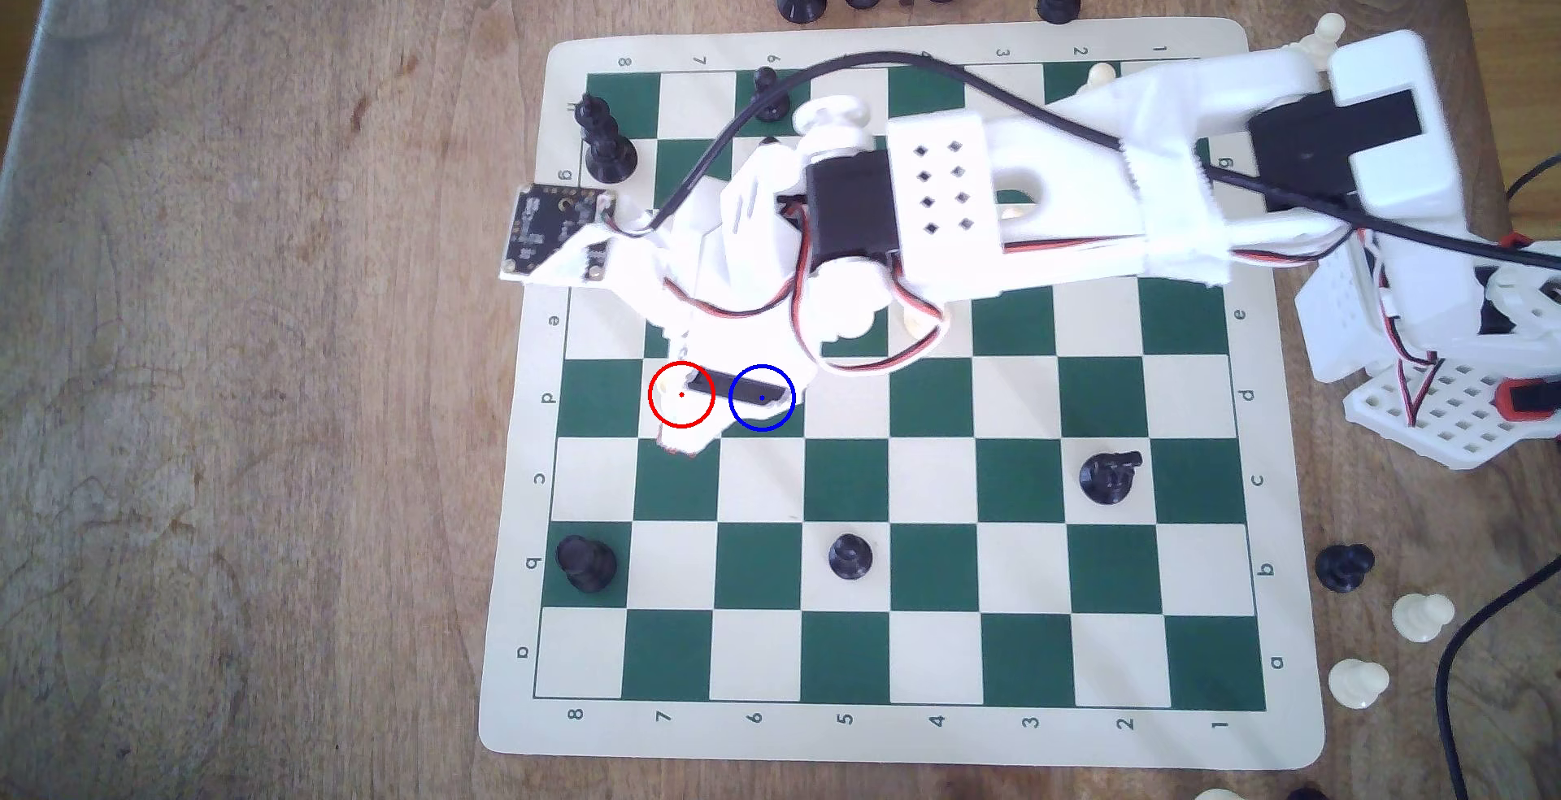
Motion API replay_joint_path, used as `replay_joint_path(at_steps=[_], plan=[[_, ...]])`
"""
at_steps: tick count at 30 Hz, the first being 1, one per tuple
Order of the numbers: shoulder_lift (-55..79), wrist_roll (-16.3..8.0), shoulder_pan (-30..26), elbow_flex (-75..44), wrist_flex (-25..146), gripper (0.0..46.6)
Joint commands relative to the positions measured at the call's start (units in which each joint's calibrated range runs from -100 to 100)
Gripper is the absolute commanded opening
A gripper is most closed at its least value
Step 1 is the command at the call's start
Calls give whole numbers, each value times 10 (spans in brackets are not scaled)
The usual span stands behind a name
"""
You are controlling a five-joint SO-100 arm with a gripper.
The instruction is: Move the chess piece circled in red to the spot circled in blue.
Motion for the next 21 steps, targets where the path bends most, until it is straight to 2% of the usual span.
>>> replay_joint_path(at_steps=[1, 5, 21], plan=[[12, -9, 10, -94, 12, 193], [39, -13, 14, -117, 16, 203], [82, 5, 29, -133, 10, 202]])
